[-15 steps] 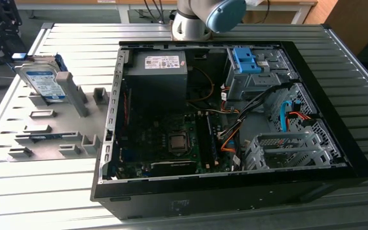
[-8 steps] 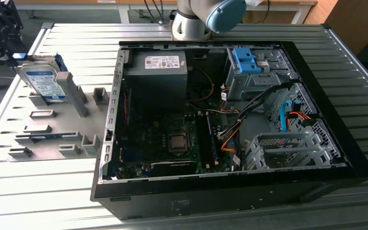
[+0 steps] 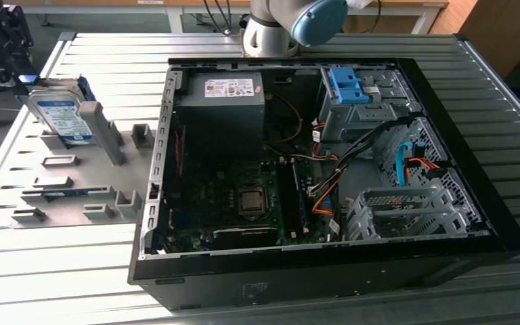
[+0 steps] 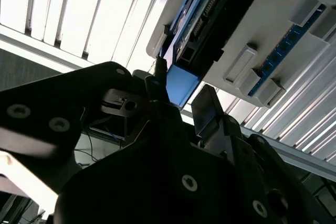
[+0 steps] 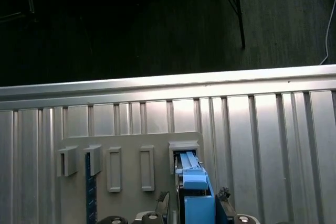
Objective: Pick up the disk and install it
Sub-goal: 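Pick up the disk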
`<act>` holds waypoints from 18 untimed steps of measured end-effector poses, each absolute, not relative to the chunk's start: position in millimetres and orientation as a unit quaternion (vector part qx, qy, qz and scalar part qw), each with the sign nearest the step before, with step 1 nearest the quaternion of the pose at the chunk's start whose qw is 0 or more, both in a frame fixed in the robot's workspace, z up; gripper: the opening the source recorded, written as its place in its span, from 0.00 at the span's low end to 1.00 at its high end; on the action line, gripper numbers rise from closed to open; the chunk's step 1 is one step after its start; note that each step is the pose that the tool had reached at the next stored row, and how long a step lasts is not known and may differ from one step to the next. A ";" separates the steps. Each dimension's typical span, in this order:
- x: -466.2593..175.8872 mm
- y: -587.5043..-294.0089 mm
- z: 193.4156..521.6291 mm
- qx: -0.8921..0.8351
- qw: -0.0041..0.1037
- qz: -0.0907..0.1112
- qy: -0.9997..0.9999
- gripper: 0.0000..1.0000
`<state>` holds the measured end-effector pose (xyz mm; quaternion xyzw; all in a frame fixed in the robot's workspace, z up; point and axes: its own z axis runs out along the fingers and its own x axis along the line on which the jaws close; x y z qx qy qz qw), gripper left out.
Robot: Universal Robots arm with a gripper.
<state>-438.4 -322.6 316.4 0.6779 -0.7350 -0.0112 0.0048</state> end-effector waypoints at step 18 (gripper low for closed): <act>-438.4 -322.6 308.7 0.678 0.006 -0.009 -0.735 0.45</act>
